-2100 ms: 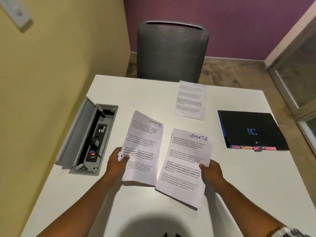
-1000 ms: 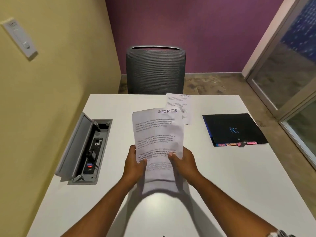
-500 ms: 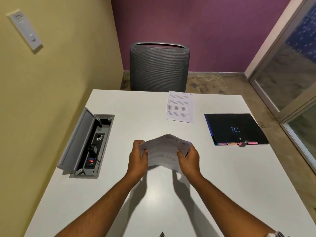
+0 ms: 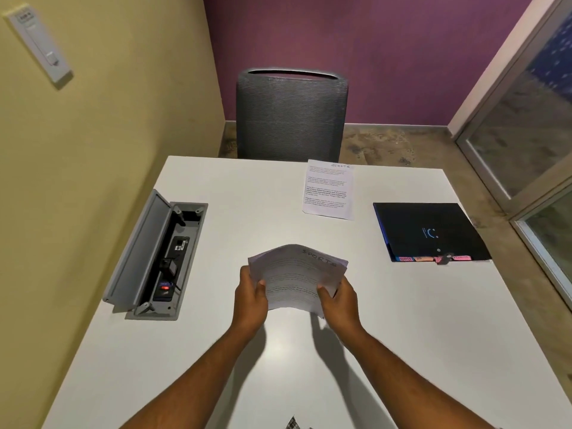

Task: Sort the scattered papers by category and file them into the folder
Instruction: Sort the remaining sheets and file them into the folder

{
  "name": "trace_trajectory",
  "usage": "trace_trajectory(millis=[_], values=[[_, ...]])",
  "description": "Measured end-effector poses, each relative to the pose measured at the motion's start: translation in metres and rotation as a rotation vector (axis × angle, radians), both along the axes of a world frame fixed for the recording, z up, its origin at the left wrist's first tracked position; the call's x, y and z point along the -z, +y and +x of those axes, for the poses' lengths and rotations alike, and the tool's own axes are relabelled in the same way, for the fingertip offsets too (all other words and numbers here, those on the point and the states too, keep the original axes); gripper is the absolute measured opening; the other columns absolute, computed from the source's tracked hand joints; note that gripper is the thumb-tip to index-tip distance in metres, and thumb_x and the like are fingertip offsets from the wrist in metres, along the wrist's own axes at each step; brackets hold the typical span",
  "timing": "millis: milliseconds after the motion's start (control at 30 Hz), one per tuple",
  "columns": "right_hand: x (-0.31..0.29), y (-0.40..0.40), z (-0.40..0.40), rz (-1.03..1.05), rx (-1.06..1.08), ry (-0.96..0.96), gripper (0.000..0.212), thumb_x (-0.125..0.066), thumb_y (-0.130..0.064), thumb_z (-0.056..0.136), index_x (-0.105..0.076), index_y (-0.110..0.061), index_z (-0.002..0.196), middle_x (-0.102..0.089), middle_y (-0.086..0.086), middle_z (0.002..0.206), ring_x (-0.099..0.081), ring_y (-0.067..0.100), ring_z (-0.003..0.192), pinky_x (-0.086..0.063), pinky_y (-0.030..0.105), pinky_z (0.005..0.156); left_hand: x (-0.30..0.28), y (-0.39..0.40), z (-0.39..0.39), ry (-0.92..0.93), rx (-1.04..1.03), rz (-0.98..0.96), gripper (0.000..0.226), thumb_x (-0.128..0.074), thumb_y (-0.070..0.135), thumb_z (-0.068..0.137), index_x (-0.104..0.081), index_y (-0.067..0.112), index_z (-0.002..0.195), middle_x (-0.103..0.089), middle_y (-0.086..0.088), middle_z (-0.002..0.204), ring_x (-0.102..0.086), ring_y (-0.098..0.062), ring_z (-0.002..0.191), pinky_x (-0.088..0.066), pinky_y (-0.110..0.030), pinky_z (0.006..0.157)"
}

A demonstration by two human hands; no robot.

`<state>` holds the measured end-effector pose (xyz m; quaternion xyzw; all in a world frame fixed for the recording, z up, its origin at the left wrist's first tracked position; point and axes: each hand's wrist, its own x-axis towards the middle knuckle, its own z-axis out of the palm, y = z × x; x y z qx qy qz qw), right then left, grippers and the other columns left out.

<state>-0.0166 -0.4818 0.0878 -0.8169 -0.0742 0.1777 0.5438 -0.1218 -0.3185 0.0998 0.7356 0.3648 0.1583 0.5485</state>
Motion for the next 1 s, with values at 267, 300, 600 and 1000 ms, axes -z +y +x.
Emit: trace_trajectory(millis=[267,300,600,1000], values=[[0.000,0.017,0.043,-0.015,-0.023,0.017,0.018,-0.070,-0.017,0.094,-0.065,-0.021,0.112,-0.071,-0.011,0.103,-0.069,0.011,0.097,-0.058,0.025,0.079,0.008,0.031,0.027,0.130,0.030,0.111,0.021,-0.046,0.014,0.102,-0.045,0.010,0.123,-0.061,-0.002,0.106,-0.061,-0.020,0.092,-0.047,-0.027,0.070],[-0.002,0.022,0.053,-0.021,-0.044,0.016,0.017,-0.071,-0.018,0.093,-0.066,-0.019,0.110,-0.071,-0.012,0.102,-0.070,0.010,0.095,-0.060,0.025,0.078,0.008,0.038,0.035,0.144,0.022,0.123,0.019,-0.047,0.014,0.103,-0.046,0.011,0.121,-0.061,-0.003,0.106,-0.060,-0.020,0.090,-0.047,-0.027,0.070],[0.006,0.052,0.156,-0.136,-0.155,-0.132,0.014,-0.070,-0.015,0.091,-0.070,-0.027,0.082,-0.075,-0.008,0.078,-0.072,0.008,0.076,-0.059,0.035,0.078,0.035,0.084,0.093,0.251,-0.189,-0.072,0.020,-0.047,0.009,0.101,-0.049,0.011,0.121,-0.059,-0.007,0.111,-0.055,-0.025,0.097,-0.044,-0.033,0.084],[0.077,0.059,0.288,-0.508,-0.026,0.076,0.006,-0.070,-0.028,0.087,-0.064,-0.025,0.086,-0.061,-0.009,0.093,-0.059,0.019,0.089,-0.044,0.026,0.079,0.105,0.124,0.112,0.540,-0.231,-0.187,0.028,-0.046,0.009,0.100,-0.047,0.013,0.128,-0.059,-0.009,0.115,-0.058,-0.031,0.096,-0.052,-0.040,0.082]])
